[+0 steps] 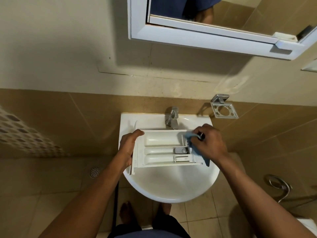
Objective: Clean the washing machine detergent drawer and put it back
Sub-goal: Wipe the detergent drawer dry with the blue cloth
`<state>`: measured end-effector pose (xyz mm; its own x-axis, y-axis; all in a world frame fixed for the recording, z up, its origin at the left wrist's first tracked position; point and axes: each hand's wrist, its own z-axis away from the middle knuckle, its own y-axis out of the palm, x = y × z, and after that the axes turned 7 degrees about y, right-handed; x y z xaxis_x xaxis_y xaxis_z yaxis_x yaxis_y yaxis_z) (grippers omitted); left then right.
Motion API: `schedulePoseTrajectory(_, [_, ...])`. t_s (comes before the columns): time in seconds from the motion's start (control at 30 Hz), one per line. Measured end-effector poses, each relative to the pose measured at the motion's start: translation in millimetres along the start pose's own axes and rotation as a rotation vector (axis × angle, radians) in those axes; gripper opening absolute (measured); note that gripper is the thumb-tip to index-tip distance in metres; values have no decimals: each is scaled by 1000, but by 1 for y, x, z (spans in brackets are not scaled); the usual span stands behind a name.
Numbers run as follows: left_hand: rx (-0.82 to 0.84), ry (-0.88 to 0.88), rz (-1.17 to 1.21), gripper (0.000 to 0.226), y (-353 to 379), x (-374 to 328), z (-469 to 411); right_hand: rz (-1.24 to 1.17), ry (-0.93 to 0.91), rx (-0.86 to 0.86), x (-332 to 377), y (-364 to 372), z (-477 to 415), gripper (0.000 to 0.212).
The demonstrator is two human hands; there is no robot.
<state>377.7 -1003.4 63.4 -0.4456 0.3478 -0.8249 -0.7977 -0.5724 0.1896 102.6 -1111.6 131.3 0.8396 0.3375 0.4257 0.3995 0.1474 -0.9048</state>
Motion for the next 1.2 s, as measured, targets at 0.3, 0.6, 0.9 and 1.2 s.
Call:
schedulePoseTrajectory(0.3, [41, 40, -77, 72, -2, -8, 1, 93, -42, 6, -20, 17, -6, 25])
schedulePoseTrajectory(0.6, [139, 100, 12, 34, -2, -7, 12, -627, 689, -1, -20, -8, -7, 26])
schedulePoseTrajectory(0.9, [258, 174, -13, 75, 4, -11, 34, -1117, 791, 441, -36, -11, 16, 41])
schedulePoseTrajectory(1.2, [172, 118, 33, 93, 1, -4, 42, -1117, 486, 255, -40, -15, 48, 39])
